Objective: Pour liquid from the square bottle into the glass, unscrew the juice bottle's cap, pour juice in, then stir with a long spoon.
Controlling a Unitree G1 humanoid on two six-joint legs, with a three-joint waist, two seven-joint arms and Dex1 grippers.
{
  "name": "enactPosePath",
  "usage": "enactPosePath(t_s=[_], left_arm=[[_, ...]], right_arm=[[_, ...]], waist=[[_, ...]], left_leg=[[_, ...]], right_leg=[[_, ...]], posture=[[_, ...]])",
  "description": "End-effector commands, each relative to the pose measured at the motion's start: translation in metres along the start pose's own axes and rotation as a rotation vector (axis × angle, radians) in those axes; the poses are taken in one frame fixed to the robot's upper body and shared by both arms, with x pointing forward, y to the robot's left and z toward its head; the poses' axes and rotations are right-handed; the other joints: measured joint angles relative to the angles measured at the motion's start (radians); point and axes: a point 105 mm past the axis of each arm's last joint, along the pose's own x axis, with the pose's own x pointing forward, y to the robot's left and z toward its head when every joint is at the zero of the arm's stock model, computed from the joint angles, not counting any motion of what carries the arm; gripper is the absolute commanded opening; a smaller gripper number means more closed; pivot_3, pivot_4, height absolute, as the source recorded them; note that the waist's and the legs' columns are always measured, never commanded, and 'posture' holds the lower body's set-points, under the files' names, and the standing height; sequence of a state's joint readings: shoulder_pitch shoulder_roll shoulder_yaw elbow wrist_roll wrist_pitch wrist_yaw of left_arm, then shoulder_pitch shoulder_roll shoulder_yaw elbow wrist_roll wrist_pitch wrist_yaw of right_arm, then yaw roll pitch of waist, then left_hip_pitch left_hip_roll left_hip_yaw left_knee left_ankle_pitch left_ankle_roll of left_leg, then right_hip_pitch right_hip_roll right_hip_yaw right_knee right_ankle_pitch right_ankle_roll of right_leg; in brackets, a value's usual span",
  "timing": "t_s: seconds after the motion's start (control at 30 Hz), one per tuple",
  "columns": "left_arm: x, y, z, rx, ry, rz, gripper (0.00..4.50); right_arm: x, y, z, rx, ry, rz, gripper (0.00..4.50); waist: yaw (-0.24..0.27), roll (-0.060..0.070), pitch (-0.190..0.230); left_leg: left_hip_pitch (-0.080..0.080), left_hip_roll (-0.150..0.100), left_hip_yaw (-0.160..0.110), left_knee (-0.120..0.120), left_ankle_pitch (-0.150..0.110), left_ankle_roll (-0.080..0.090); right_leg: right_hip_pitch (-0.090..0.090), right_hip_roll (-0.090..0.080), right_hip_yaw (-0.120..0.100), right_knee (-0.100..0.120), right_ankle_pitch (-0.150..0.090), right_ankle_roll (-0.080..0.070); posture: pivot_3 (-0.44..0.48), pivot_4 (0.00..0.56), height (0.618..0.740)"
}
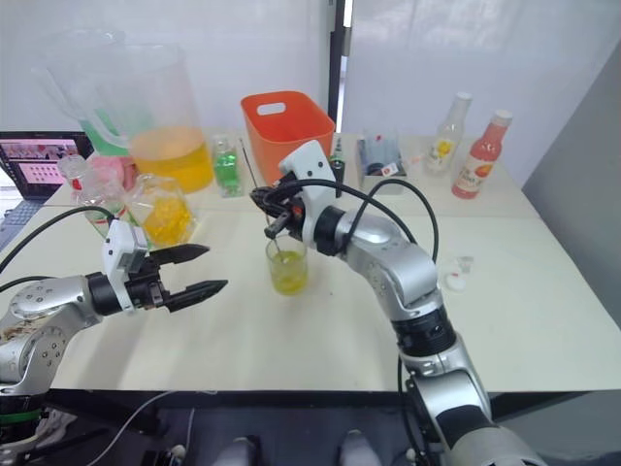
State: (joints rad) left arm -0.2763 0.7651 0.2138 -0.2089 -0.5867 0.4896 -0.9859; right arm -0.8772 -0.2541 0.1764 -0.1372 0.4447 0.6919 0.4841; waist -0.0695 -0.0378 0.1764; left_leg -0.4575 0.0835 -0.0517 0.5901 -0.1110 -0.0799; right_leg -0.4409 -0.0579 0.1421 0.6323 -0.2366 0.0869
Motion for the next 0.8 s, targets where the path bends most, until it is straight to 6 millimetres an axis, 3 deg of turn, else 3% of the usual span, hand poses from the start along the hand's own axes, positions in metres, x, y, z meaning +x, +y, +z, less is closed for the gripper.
enactPosePath(t_s=[0.03,0.27,0.57,0.7,0.8], left_arm=[[0.002,0.001,0.008,0.041,-0.021,-0.008,4.48],[0.005,0.001,0.006,0.049,-0.014,-0.022,4.48],[0.003,0.001,0.003,0.048,-0.005,-0.015,4.48],[0.002,0.001,0.002,0.044,0.002,-0.016,4.48],[0.002,0.000,0.002,0.040,0.008,-0.016,4.48]], right_arm=[[-0.006,-0.001,0.011,-0.014,-0.022,0.002,0.00],[-0.013,0.008,0.002,-0.002,0.039,0.052,0.00],[-0.029,-0.018,0.005,-0.128,0.086,-0.060,0.00],[-0.024,-0.020,0.008,-0.131,0.046,-0.082,0.00],[-0.013,-0.010,0.011,-0.118,0.007,-0.068,0.00]], waist=[[0.000,0.000,0.000],[0.000,0.000,0.000],[0.001,0.000,0.000],[0.001,0.000,0.000],[0.000,0.000,0.000]], left_leg=[[0.000,0.000,0.000,0.000,0.000,0.000],[0.000,0.000,0.000,0.000,0.000,0.000],[0.001,0.000,0.000,0.001,0.000,0.000],[0.001,0.000,0.000,0.001,0.000,0.000],[0.001,0.000,0.000,0.001,0.000,0.000]], right_leg=[[0.000,0.000,0.000,0.000,0.000,0.000],[0.000,0.000,0.000,0.000,0.000,0.000],[0.001,0.000,0.000,0.000,-0.001,-0.001],[0.001,0.000,0.000,0.000,-0.001,-0.001],[0.001,0.000,0.000,0.000,-0.001,0.000]], posture=[[0.000,0.150,0.740],[0.000,0.150,0.740],[0.000,0.150,0.740],[0.000,0.150,0.740],[0.000,0.150,0.740]])
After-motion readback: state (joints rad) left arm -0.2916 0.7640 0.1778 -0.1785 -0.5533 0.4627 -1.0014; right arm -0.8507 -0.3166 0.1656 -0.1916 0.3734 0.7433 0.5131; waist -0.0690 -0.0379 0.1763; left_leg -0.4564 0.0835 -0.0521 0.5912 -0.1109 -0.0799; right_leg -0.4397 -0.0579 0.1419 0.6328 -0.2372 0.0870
